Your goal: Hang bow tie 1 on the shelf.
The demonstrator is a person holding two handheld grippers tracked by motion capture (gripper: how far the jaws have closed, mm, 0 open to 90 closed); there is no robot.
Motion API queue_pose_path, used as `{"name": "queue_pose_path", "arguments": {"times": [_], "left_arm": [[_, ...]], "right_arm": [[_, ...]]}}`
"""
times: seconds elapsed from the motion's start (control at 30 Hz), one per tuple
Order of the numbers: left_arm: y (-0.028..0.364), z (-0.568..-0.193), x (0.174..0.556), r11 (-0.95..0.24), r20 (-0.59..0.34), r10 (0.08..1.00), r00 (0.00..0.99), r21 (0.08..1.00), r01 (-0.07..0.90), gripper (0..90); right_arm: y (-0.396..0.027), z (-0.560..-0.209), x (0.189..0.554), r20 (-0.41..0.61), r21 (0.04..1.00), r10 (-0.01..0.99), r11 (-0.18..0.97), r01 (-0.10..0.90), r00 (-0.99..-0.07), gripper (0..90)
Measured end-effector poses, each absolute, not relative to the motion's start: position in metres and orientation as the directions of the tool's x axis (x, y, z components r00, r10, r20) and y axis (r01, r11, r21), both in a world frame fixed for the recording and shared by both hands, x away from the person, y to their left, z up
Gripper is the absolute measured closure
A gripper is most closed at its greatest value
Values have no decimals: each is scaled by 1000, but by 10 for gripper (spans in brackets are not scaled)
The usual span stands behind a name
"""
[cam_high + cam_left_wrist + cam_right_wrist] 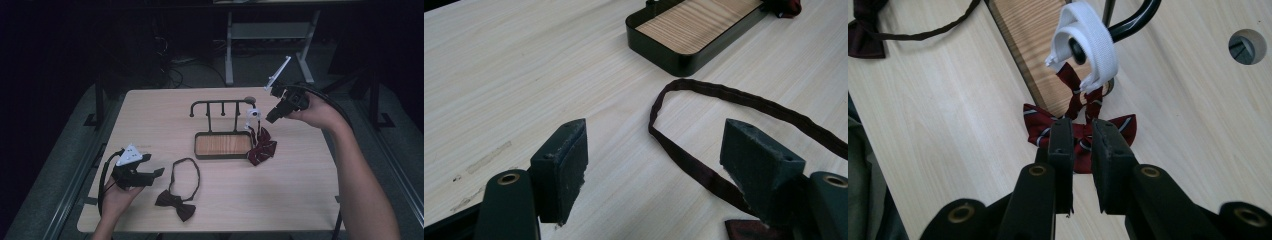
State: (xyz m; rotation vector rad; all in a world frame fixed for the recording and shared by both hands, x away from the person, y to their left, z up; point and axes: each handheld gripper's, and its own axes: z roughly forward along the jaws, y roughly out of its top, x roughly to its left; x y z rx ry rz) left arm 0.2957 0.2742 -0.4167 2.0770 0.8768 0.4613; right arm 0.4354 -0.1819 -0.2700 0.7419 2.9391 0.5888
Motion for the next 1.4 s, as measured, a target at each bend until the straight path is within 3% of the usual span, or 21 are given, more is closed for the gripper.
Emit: {"name": "queue_pose_path", "arguments": {"times": [1.4], "left_arm": [[272, -419, 296, -443, 27, 715, 699, 791, 423, 272]], "right_arm": [[-205, -314, 394, 98, 445, 426, 790, 422, -900, 634]]}}
